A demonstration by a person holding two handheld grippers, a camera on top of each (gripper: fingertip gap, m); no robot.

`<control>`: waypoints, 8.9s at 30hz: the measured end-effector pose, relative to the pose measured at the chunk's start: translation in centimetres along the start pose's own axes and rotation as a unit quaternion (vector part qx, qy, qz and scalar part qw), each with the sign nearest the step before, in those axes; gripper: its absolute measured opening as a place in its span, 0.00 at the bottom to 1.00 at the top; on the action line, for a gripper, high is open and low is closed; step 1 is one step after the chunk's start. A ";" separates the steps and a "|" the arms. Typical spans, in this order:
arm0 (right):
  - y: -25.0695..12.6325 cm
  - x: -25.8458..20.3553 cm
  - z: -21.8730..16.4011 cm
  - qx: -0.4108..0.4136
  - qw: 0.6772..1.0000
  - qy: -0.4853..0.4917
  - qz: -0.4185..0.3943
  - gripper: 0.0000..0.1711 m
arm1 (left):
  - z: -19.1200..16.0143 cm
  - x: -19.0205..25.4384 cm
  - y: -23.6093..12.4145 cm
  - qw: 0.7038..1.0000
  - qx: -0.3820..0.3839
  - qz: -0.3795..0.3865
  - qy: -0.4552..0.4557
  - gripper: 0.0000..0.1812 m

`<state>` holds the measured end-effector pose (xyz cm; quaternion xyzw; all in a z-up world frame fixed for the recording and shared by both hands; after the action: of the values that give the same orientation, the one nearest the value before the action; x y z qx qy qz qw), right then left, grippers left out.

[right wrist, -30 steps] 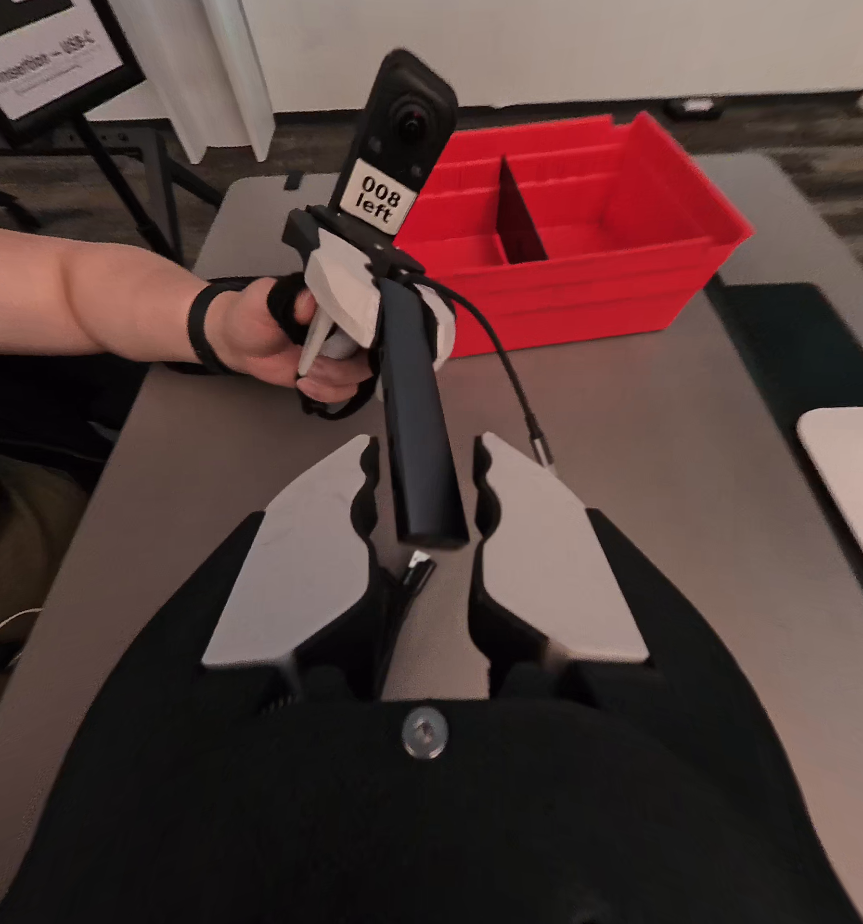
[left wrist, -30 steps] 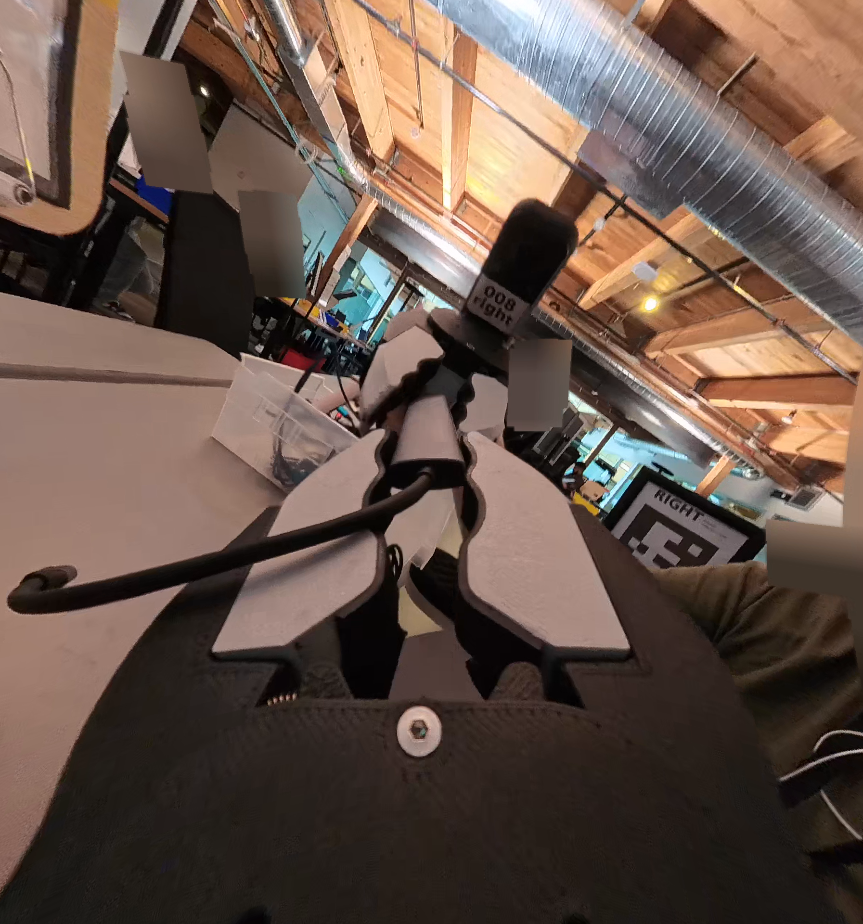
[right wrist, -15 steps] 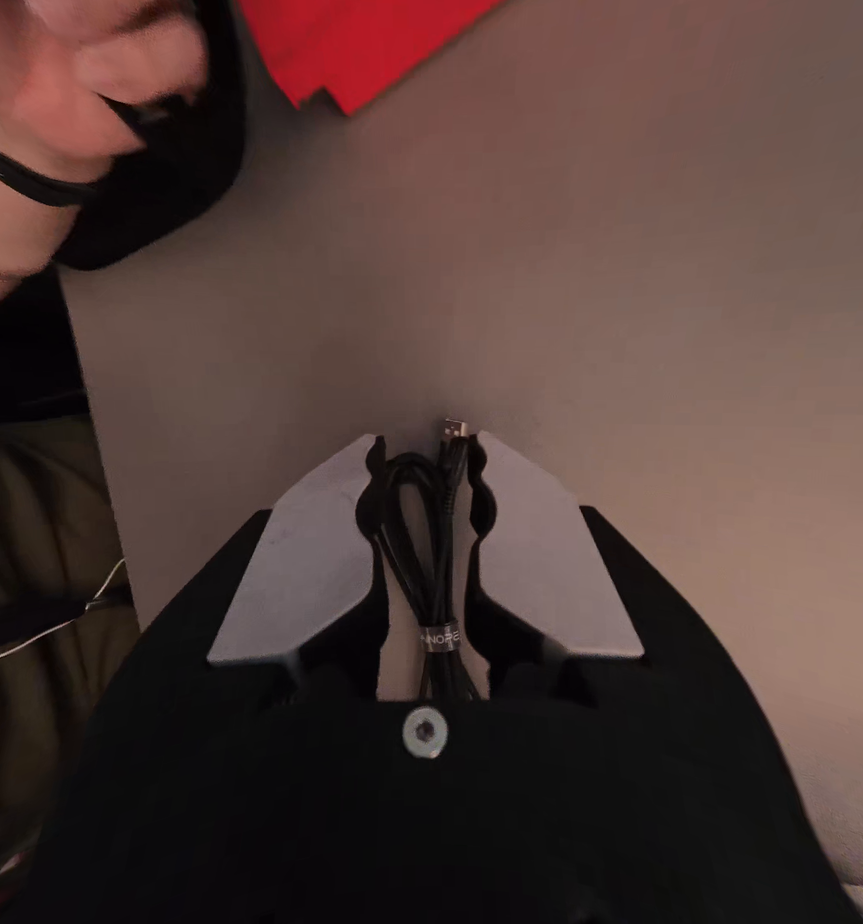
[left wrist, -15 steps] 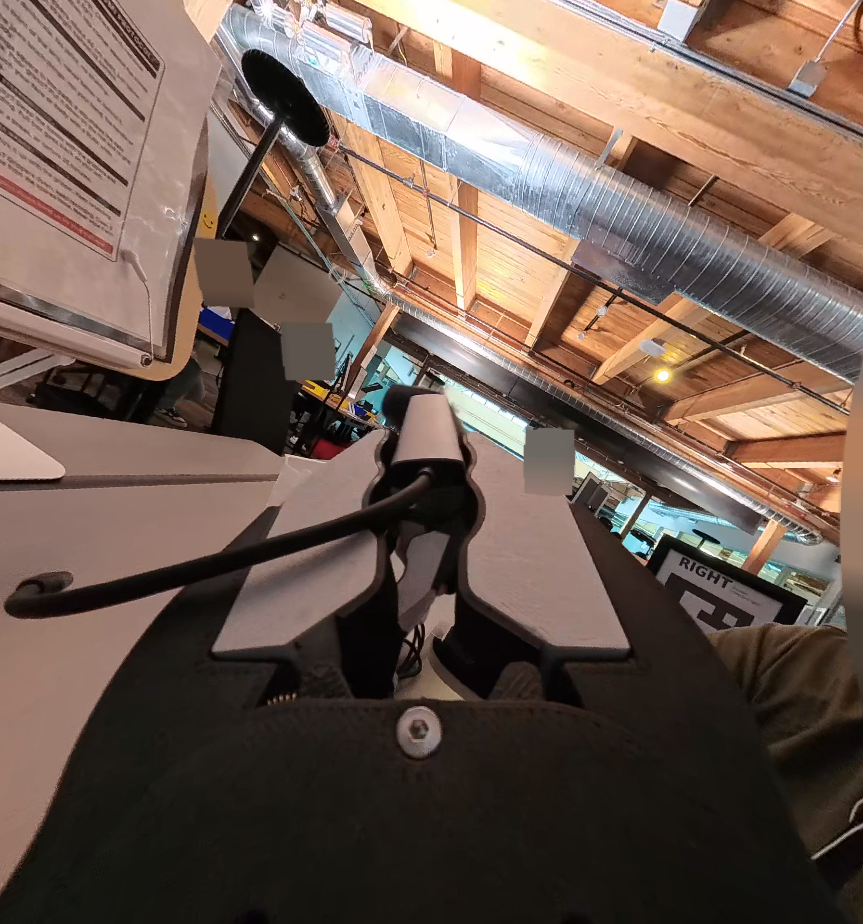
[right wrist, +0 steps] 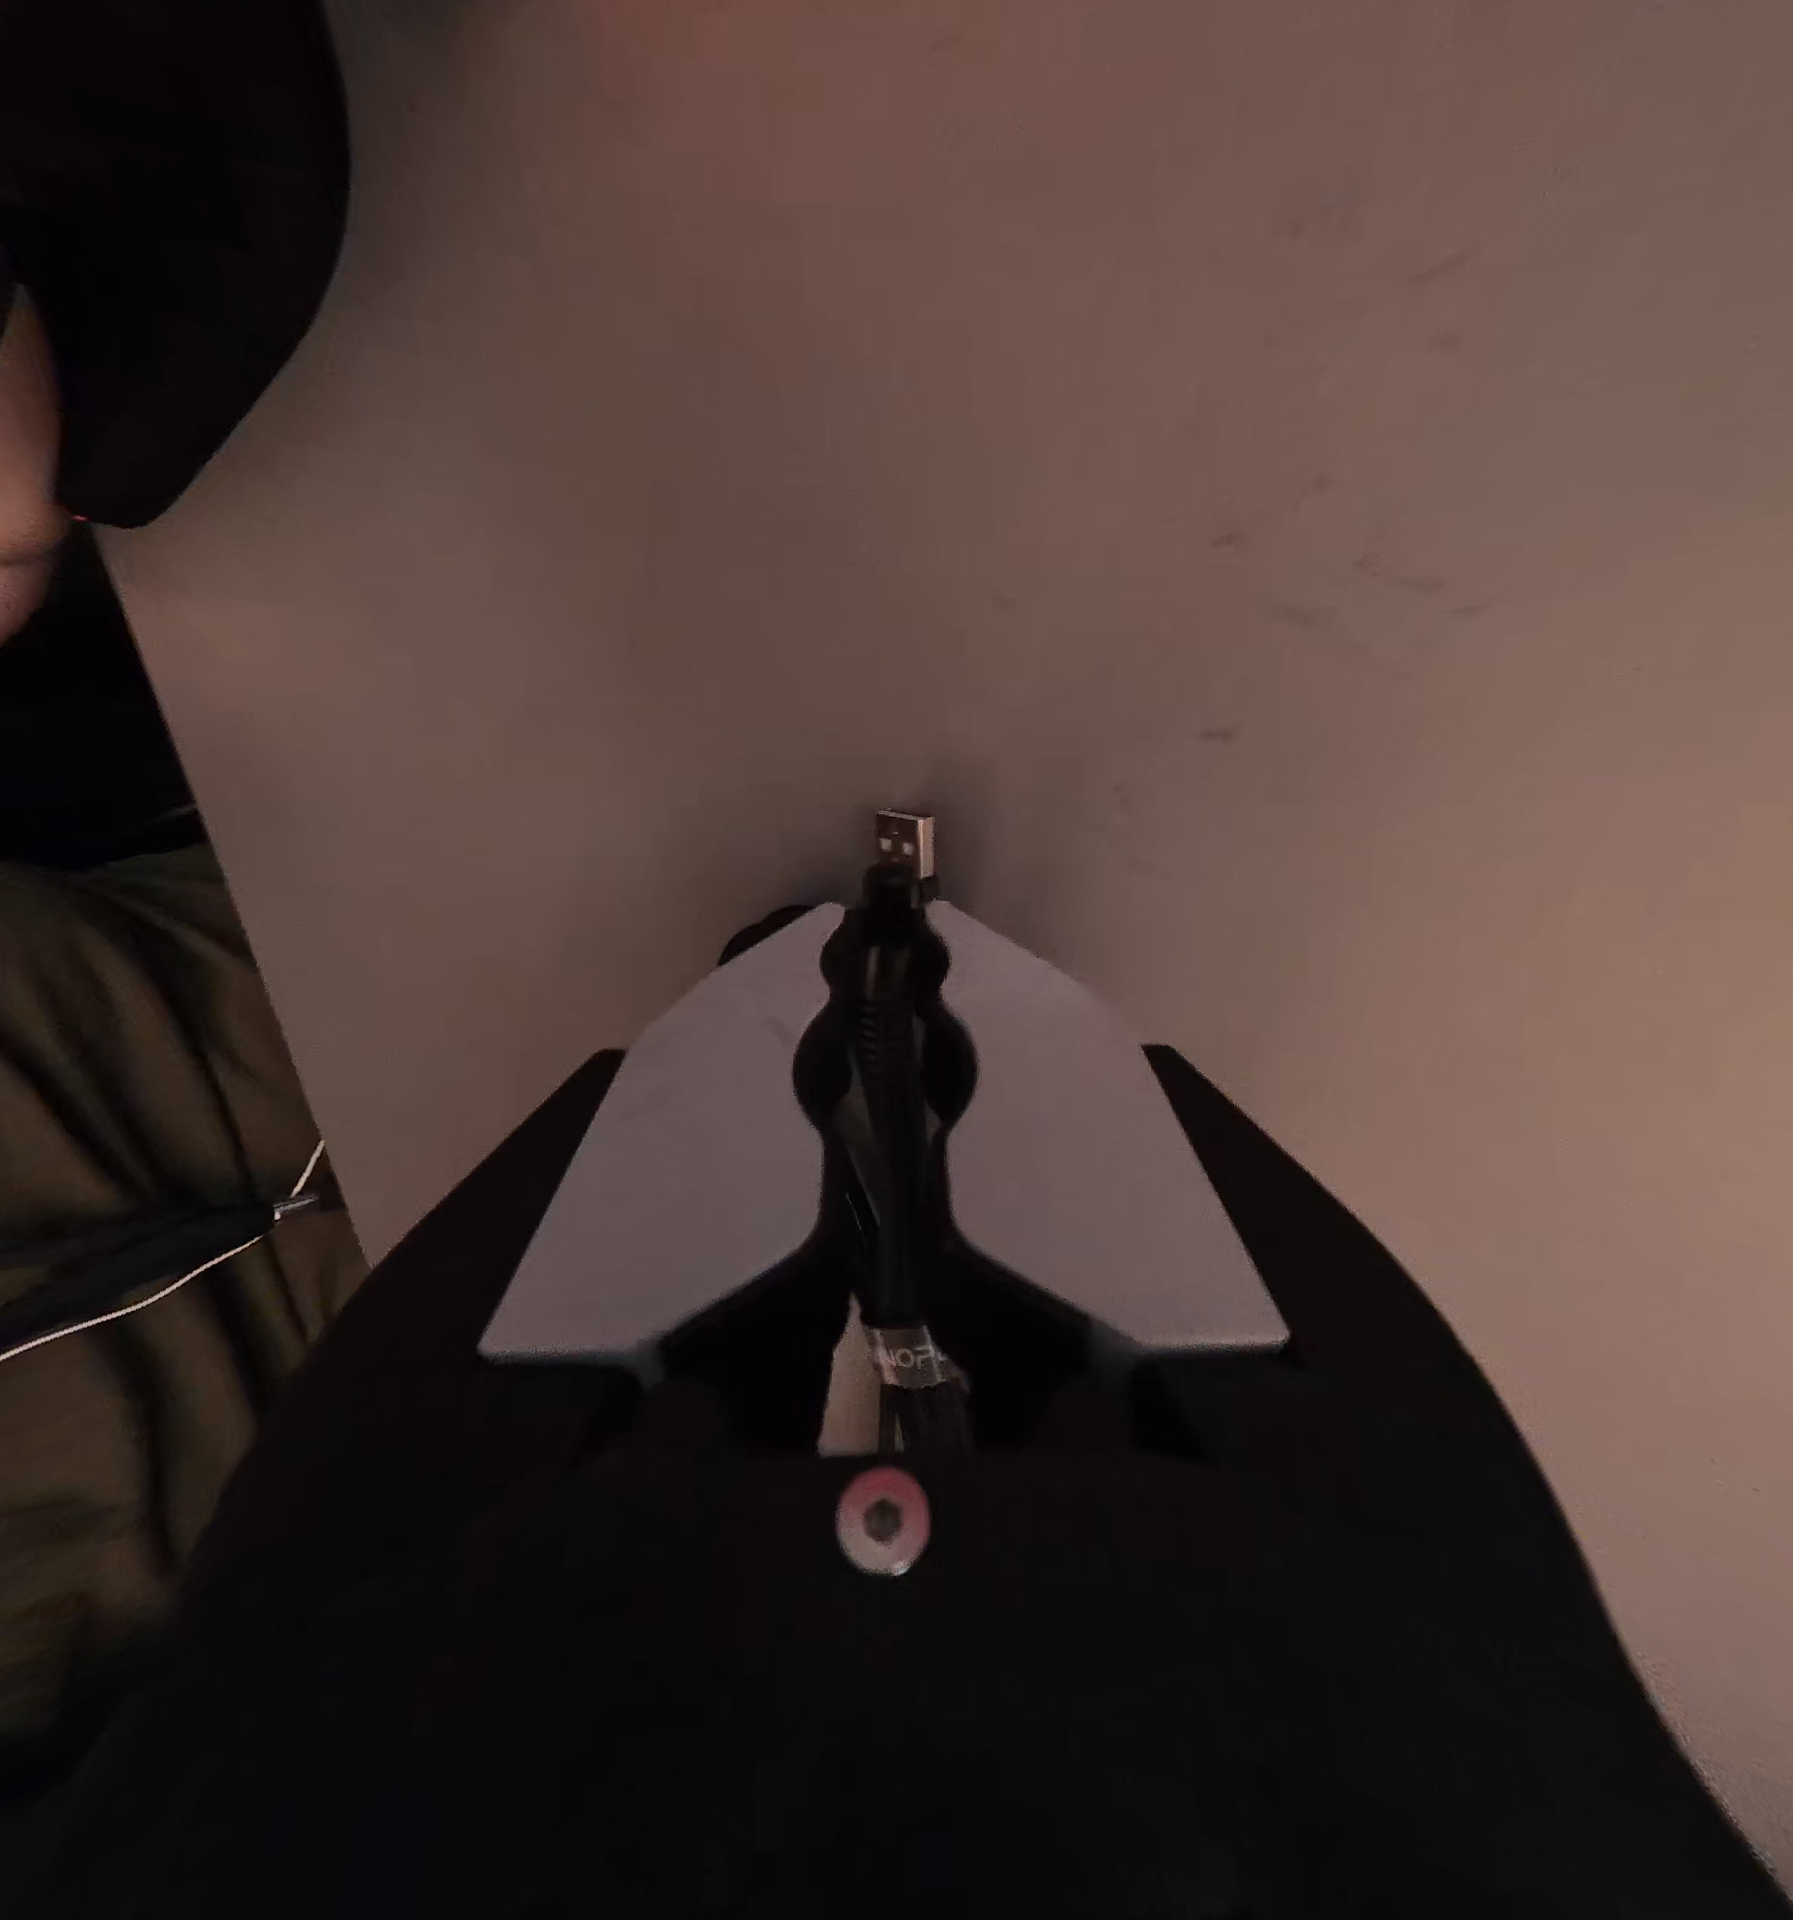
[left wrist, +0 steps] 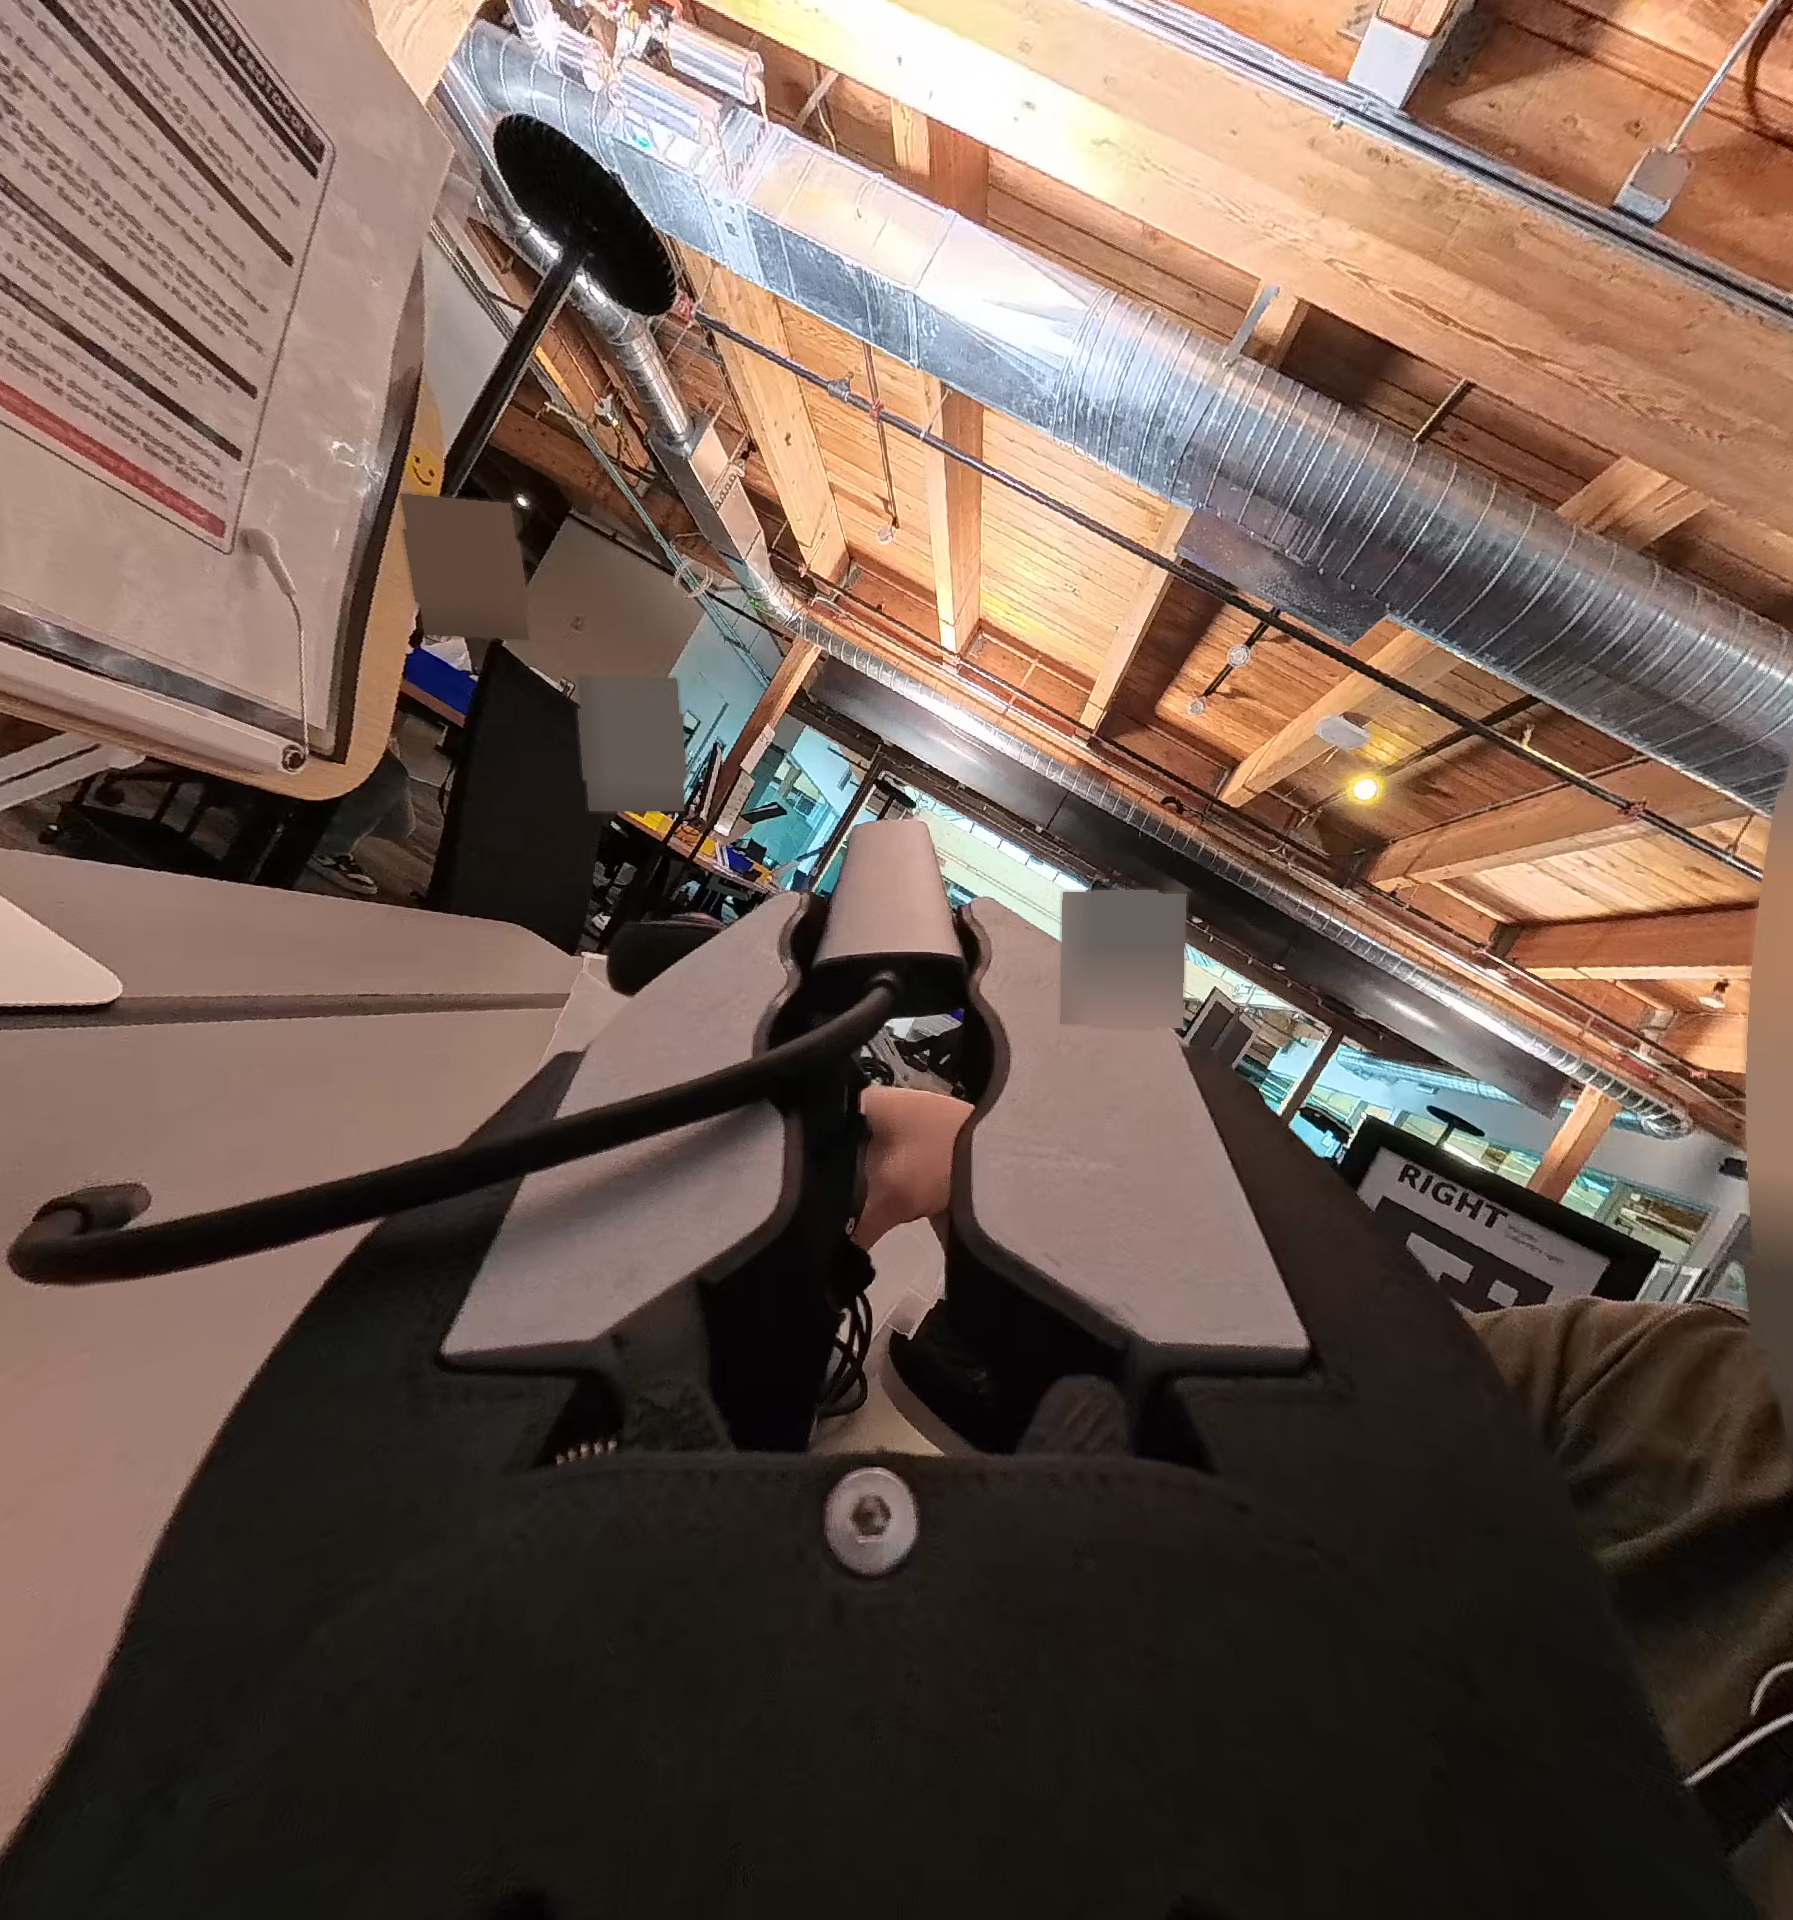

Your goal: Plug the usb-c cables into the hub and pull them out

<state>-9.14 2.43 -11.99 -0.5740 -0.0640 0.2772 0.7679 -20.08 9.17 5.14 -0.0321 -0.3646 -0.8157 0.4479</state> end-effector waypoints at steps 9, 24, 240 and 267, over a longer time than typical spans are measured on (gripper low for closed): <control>-7.0 4.8 1.5 0.139 0.982 0.072 -0.108 0.05 | -1.7 -1.8 -0.1 0.998 -0.008 0.055 -0.021 0.12; -11.7 3.1 5.6 0.263 0.846 -0.230 -0.403 0.05 | -5.3 -5.5 -2.0 0.964 -0.124 0.233 -0.020 0.12; -6.8 -3.9 6.6 0.375 0.639 -0.367 -0.562 0.05 | -7.5 -5.0 -0.1 0.937 -0.223 0.243 0.117 0.13; -6.7 -3.6 6.1 0.374 0.654 -0.375 -0.540 0.04 | -8.5 -5.0 0.2 0.944 -0.224 0.227 0.084 0.14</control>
<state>-12.34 4.58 -3.02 0.0501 -0.5361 0.0065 0.8427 -14.60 7.33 -2.90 -0.1451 -0.1162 -0.7528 0.6314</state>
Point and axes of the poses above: each gripper's, where its closed fingertips meet, y out along the fingers, z out of its top, x = y × z across the jaws, the point moved 2 cm from there along -y, back along the fingers, and after that the axes turned 15 degrees about -z, right-handed, at the moved point
